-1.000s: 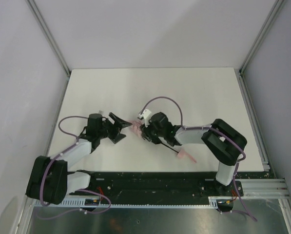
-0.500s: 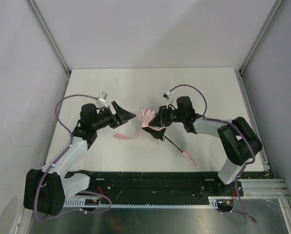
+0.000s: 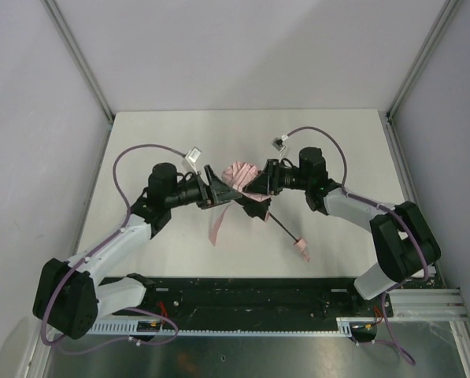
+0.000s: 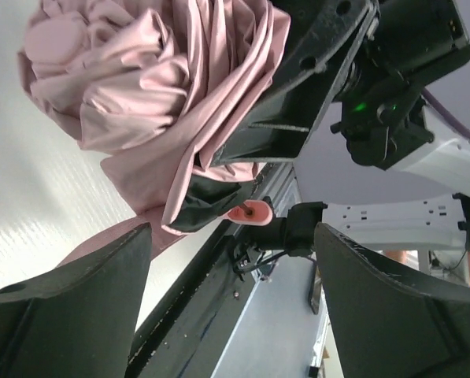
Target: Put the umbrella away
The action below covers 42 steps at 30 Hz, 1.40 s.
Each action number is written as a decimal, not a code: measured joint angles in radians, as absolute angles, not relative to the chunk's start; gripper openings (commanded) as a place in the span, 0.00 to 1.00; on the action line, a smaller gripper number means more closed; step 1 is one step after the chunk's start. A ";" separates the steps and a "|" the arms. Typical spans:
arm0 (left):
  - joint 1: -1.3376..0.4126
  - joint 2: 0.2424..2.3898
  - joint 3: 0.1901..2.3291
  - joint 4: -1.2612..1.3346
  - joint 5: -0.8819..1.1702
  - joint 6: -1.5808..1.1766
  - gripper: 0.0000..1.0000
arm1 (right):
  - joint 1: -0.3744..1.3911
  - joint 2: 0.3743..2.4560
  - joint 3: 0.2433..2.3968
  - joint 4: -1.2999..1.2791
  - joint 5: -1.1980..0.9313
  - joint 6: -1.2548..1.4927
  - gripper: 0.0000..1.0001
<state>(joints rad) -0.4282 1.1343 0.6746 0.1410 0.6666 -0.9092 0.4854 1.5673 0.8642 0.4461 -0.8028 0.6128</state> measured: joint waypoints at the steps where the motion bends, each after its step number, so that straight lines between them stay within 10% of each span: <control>1: -0.435 1.134 0.679 0.144 0.669 -0.904 0.84 | 0.480 1.562 0.864 0.447 -0.804 0.622 0.00; 10: -0.478 1.132 0.677 0.146 0.676 -0.799 0.74 | 0.434 1.480 0.864 0.451 -0.854 0.722 0.00; 19: -0.599 1.217 0.688 0.141 0.650 -0.766 0.04 | 0.430 1.395 0.864 0.482 -0.897 0.769 0.00; 29: -0.690 1.180 0.638 0.139 0.538 -0.764 0.00 | 0.376 1.395 0.864 0.558 -0.952 0.837 0.00; 36: -0.684 0.969 0.619 0.086 0.481 -0.672 0.77 | 0.353 1.395 0.864 0.631 -1.022 0.881 0.00; 42: -0.677 0.656 0.621 0.084 0.419 -0.531 0.89 | 0.353 1.394 0.864 0.676 -1.140 0.884 0.00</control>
<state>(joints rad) -0.6773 0.6556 0.6212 0.0837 0.4187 -0.5308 0.3527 1.3937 0.8642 0.6762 -1.1400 0.8845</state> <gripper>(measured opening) 0.862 0.433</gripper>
